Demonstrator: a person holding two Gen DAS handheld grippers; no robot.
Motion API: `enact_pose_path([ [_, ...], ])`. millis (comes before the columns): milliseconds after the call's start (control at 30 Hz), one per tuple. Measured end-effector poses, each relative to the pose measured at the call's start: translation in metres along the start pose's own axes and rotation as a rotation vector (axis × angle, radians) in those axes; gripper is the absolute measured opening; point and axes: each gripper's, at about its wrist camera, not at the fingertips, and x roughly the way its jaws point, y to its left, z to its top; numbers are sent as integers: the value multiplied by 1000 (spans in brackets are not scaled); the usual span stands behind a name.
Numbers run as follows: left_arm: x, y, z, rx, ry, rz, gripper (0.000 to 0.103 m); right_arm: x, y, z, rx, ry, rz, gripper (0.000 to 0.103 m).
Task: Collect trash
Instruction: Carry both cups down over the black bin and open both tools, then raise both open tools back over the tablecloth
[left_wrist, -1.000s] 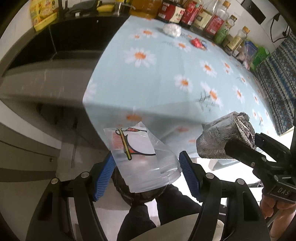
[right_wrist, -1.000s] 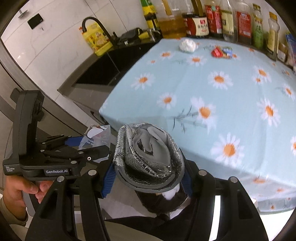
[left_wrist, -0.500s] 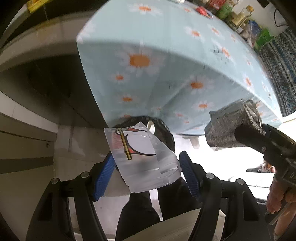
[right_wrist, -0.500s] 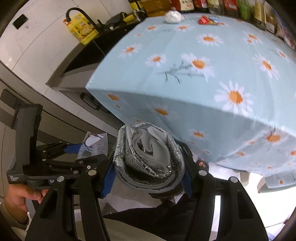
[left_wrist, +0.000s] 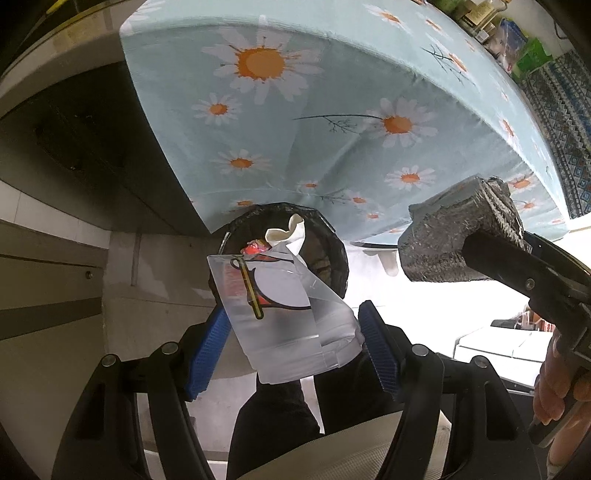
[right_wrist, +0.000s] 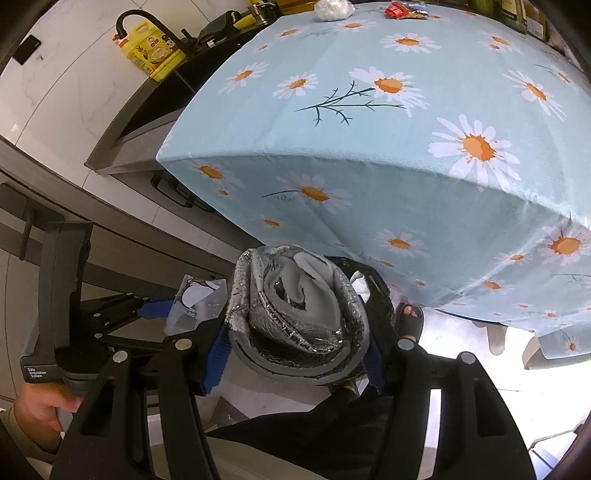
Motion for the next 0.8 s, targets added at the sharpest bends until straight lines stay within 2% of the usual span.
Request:
enact_pose_path([
  [33, 1, 0, 1, -4, 10, 1, 69, 0, -1, 1, 7, -2, 22, 63],
  [100, 2, 0, 2, -10, 16, 6, 76, -1, -2, 2, 9, -4, 41, 73],
  [167, 3, -1, 3, -1, 11, 19, 81, -3, -2, 3, 5, -11, 32, 74],
  [567, 3, 2, 8, -19, 16, 39, 81, -8, -10, 6, 26, -21, 35, 74],
  [800, -6, -1, 9, -18, -7, 35, 81, -19, -12, 8, 28, -51, 22, 74],
])
